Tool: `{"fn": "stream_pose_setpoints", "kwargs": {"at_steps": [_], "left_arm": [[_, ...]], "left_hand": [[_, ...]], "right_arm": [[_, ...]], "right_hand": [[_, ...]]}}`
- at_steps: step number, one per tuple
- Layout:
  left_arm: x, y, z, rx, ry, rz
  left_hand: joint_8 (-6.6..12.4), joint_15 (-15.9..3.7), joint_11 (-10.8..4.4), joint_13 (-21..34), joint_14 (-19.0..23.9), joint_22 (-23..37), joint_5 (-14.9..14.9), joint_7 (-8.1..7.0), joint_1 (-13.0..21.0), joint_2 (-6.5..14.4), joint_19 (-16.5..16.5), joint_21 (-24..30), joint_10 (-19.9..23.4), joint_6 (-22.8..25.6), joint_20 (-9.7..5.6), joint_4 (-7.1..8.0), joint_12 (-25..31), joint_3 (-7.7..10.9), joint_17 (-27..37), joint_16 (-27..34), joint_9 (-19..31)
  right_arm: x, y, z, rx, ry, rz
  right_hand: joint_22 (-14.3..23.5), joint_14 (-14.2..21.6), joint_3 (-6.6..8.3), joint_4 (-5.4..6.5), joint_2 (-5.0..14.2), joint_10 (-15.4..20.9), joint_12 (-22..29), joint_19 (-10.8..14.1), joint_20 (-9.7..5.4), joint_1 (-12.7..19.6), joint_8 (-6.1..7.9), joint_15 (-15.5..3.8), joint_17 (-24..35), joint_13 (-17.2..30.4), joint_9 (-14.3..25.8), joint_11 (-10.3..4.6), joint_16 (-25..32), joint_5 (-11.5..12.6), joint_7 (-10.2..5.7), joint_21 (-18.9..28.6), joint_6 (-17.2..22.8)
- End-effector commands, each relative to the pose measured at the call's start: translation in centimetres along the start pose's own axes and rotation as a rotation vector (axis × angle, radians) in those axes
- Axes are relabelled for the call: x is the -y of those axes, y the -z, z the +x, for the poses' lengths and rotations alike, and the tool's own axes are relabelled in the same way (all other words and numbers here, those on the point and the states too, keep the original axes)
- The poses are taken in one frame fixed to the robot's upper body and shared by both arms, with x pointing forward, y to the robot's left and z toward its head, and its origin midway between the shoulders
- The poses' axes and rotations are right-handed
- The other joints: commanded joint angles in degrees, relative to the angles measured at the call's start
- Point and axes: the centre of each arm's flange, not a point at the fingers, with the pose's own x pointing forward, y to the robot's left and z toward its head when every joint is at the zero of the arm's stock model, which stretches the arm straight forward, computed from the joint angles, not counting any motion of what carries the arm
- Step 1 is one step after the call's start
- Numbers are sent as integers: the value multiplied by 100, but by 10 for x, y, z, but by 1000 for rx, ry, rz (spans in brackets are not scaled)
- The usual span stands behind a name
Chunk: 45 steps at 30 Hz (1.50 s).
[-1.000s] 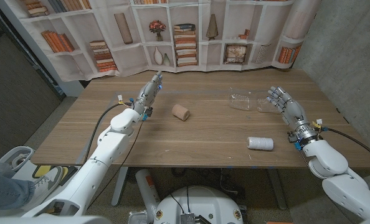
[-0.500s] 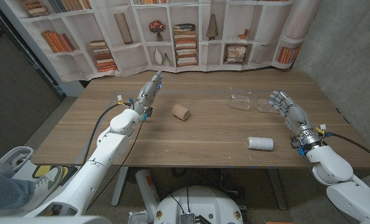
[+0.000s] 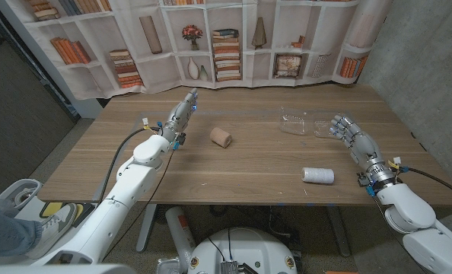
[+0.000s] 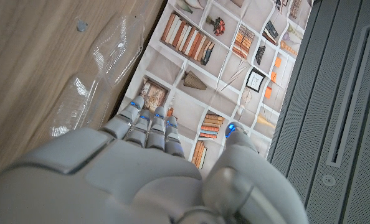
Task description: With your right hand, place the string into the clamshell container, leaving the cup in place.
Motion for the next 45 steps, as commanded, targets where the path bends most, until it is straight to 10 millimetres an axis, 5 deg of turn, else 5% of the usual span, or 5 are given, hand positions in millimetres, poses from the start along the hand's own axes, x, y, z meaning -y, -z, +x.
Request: {"fn": "stream_pose_setpoints", "kwargs": {"at_steps": [1, 45], "left_arm": [[2, 3, -1, -4, 12, -28], [12, 0, -1, -6, 18, -3]], "left_hand": [[-22, -18, -14, 13, 14, 11, 26, 12, 39, 33, -53, -8, 40, 49, -91, 10, -18, -16, 15, -9, 17], [-30, -14, -21, 14, 20, 12, 35, 1, 58, 59, -63, -6, 44, 59, -69, 4, -25, -64, 15, -10, 18]], "right_arm": [[-2, 2, -19, -10, 10, -16], [-18, 11, -50, 1, 16, -137]], "right_hand": [[20, 73, 17, -30, -18, 53, -19, 41, -160, 74, -3, -6, 16, 13, 23, 5, -14, -3, -14, -20, 80], [20, 248, 47, -146, 12, 238, 8, 177, -184, 223, 26, -112, 11, 13, 24, -90, 3, 2, -94, -22, 280]]}}
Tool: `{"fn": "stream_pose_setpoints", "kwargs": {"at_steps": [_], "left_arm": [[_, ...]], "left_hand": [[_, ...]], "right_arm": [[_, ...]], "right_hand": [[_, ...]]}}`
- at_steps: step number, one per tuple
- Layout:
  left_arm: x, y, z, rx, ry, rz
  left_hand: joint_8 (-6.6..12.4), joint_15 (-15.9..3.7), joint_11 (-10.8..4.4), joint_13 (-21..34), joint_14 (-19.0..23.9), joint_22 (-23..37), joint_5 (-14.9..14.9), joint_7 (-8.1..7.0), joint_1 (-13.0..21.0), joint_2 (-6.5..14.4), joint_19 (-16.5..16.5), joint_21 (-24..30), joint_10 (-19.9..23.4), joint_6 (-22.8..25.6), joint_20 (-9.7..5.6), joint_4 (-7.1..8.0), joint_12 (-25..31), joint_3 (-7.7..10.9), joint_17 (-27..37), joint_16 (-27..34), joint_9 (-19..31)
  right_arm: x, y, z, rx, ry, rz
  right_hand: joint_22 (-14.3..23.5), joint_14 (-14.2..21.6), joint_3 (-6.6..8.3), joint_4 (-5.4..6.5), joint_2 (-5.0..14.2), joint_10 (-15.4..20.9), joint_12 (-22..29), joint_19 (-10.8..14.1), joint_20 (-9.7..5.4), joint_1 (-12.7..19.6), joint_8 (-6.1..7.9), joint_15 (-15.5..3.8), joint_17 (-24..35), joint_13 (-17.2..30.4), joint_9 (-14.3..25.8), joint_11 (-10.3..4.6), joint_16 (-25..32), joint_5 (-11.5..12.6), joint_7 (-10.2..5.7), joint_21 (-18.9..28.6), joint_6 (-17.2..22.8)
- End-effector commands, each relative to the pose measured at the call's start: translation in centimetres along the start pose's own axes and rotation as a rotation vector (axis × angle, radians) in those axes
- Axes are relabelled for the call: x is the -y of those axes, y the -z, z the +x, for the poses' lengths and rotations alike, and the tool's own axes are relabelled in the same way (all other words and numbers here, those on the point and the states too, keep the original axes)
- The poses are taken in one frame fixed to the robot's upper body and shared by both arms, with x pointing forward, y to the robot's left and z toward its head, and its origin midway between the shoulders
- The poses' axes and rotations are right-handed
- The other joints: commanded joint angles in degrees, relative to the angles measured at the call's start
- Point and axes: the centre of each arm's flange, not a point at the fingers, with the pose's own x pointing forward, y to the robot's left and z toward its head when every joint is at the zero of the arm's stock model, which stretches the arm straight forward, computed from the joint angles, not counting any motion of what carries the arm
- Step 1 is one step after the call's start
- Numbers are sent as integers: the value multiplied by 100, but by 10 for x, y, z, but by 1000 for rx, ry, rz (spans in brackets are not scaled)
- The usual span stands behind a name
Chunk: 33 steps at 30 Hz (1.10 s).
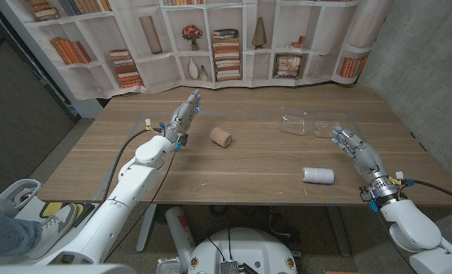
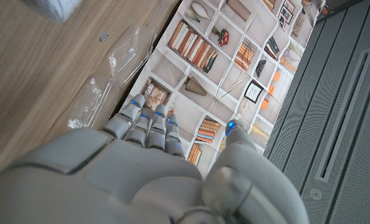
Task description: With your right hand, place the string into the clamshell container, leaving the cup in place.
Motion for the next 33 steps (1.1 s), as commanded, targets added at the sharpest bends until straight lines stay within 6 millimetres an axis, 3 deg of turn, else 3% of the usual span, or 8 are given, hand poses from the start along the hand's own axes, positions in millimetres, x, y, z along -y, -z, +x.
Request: {"fn": "stream_pose_setpoints", "kwargs": {"at_steps": [1, 15, 33], "left_arm": [[3, -2, -1, 4, -5, 19], [2, 3, 2, -3, 0, 1], [-3, -6, 4, 19, -2, 14]], "left_hand": [[-2, -15, -6, 14, 17, 12, 35, 32, 35, 37, -62, -5, 26, 28, -68, 4, -3, -19, 15, -12, 18], [2, -41, -12, 14, 25, 13, 37, 22, 40, 44, -66, -5, 31, 44, -60, 2, -3, -33, 15, -9, 18], [3, -38, -4, 14, 26, 13, 40, 24, 48, 55, -70, -4, 34, 58, -47, 0, -4, -52, 16, -10, 19]], "right_arm": [[-8, 7, -14, -6, 5, -37], [-17, 2, -18, 1, 4, -109], [-25, -1, -26, 29, 11, -202]], "right_hand": [[20, 63, 23, -42, 5, 54, 8, 69, -216, 96, 29, -11, 11, 13, 24, -12, 2, 3, -11, 0, 61], [20, 84, 44, -78, 26, 84, 7, 79, -205, 153, 32, -18, 9, 13, 24, -17, -5, 11, -32, -10, 104], [15, 170, 66, -162, 6, 182, 24, 125, -190, 262, 51, -41, 5, 13, 25, -47, 1, 28, -82, -19, 212]]}}
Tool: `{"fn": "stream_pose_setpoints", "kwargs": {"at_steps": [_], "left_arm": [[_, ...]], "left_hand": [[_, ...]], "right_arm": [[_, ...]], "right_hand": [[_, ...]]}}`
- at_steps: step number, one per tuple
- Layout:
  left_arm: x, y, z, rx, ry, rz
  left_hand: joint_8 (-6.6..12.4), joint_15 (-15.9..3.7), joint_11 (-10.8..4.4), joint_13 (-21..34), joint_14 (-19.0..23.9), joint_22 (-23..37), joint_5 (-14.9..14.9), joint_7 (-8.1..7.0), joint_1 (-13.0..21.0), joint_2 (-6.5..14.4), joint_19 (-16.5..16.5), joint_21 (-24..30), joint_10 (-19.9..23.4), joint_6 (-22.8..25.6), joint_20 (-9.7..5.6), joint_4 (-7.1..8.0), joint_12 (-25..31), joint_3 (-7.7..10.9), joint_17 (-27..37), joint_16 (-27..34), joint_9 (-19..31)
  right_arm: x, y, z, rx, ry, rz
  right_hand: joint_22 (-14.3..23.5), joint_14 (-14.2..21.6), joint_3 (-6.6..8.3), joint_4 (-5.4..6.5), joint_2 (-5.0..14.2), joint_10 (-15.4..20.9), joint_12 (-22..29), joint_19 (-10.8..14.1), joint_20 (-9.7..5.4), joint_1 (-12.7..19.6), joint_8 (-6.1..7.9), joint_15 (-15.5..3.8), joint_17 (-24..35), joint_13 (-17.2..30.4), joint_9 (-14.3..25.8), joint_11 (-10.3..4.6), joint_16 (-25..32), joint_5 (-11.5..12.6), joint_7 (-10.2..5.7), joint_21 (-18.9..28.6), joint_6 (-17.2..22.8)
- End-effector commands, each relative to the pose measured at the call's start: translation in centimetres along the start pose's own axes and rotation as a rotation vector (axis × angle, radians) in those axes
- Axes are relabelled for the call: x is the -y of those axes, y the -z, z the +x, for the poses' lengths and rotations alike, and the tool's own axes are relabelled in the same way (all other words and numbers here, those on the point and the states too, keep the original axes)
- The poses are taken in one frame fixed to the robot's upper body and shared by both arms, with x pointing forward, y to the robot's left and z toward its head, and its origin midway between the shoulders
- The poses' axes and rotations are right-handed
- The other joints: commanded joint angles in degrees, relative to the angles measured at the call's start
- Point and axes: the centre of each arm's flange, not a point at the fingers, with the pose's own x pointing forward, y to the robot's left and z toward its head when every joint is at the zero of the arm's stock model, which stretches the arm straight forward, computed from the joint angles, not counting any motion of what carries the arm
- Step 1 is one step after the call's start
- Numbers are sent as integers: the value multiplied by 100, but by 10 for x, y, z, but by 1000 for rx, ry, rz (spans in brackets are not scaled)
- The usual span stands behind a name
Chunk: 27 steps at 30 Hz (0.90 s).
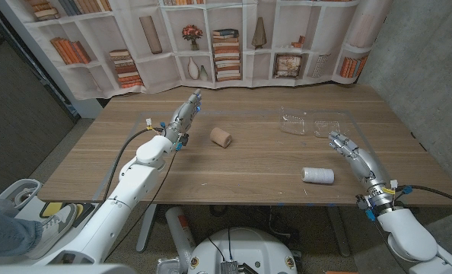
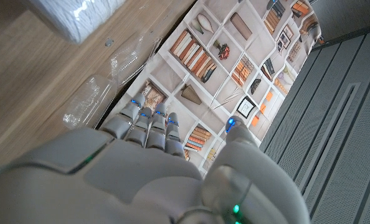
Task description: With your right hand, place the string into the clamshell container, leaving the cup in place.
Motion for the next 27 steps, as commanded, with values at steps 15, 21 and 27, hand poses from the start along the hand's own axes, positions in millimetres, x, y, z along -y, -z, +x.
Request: {"fn": "stream_pose_setpoints", "kwargs": {"at_steps": [15, 21, 27], "left_arm": [[-1, -6, 7, 16, 9, 6], [2, -4, 9, 19, 13, -2], [4, -1, 10, 15, 14, -9]], "left_hand": [[-7, -26, 14, 15, 9, 14, 43, 16, 45, 53, -47, -5, 22, 54, -8, -7, -3, -26, 16, -9, 18], [-6, -24, 11, 15, 11, 14, 44, 20, 47, 55, -51, -6, 28, 59, -6, -8, -2, -33, 16, -9, 19], [-6, -17, 7, 15, 13, 14, 45, 19, 49, 58, -52, -5, 28, 63, -4, -9, -3, -40, 16, -9, 19]], "right_arm": [[-7, -11, -8, 44, 8, -186], [-7, -14, -11, 48, 18, -266], [-8, -18, -15, 54, 16, -351]], "right_hand": [[12, 164, 5, -78, -46, 180, 44, 139, -178, 131, 71, -23, 21, 14, 26, -42, 18, 36, -43, -12, 183], [11, 206, -8, -86, -73, 207, 47, 167, -172, 126, 75, -32, 24, 14, 27, -44, 24, 39, -66, -11, 220], [10, 228, -18, -94, -96, 231, 50, 188, -173, 127, 69, -55, 25, 15, 27, -64, 24, 43, -79, -10, 226]]}}
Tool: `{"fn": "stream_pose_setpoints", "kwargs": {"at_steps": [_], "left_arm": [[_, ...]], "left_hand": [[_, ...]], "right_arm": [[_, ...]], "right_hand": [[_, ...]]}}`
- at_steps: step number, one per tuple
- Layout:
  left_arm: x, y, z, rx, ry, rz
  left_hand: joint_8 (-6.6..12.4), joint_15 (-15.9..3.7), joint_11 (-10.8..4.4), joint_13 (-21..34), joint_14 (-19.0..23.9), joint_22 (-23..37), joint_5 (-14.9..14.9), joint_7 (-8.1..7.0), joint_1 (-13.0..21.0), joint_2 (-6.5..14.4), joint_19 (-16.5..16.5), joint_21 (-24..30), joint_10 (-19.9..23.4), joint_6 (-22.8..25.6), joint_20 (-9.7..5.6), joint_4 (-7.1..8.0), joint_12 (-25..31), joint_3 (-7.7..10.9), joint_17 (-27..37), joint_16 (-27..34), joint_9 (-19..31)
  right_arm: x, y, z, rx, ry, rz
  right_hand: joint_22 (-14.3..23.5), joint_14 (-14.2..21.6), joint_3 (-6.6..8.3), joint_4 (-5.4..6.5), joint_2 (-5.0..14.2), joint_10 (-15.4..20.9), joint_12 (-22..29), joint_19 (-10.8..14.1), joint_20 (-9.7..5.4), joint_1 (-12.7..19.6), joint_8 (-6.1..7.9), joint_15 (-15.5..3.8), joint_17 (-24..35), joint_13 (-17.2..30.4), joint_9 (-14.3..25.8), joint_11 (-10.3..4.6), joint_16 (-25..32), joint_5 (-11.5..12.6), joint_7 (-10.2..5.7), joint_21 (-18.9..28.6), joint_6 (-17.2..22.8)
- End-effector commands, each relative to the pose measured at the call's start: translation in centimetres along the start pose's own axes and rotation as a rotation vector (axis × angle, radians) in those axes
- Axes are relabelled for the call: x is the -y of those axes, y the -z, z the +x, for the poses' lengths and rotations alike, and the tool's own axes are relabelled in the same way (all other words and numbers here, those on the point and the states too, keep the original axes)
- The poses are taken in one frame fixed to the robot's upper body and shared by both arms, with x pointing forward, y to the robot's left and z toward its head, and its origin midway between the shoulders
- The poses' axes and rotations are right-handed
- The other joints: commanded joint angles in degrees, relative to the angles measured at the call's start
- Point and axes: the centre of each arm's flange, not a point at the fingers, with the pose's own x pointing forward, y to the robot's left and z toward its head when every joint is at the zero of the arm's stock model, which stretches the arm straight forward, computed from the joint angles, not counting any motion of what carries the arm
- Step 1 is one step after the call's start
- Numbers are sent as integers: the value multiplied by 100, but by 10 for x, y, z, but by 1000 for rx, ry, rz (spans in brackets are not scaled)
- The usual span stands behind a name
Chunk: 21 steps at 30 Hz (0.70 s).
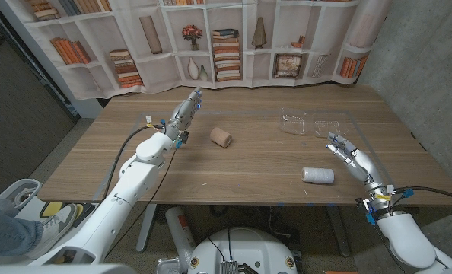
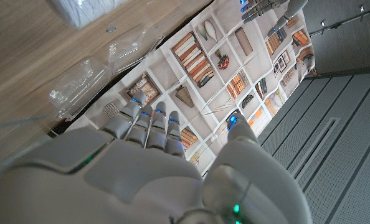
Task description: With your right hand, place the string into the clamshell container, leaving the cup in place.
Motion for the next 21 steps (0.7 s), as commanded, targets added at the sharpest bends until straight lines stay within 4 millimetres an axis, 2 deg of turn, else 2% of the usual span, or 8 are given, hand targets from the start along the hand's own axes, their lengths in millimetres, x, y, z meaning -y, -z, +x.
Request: {"fn": "stream_pose_setpoints", "kwargs": {"at_steps": [1, 21], "left_arm": [[5, 4, 4, 0, 4, -11], [5, 8, 9, -6, 11, -16]], "left_hand": [[-7, -1, 9, 15, -4, 14, 46, 16, 28, 37, -53, -5, 28, 63, -5, 6, -3, -27, 16, -7, 19], [-9, -1, 5, 15, -11, 14, 48, 14, 33, 47, -58, -4, 25, 67, 6, 6, -7, -52, 16, -11, 19]], "right_arm": [[1, -8, -6, 17, 6, -151], [-2, -23, -6, 16, -18, -347]], "right_hand": [[10, 67, -3, -31, -64, 52, 13, 68, -153, 32, 35, -35, 9, 15, 27, -23, 24, 44, -22, -11, 63], [6, 118, -34, -76, -164, 103, 9, 95, -151, 62, 13, -82, 10, 16, 29, -53, 13, 82, -63, -31, 72]]}}
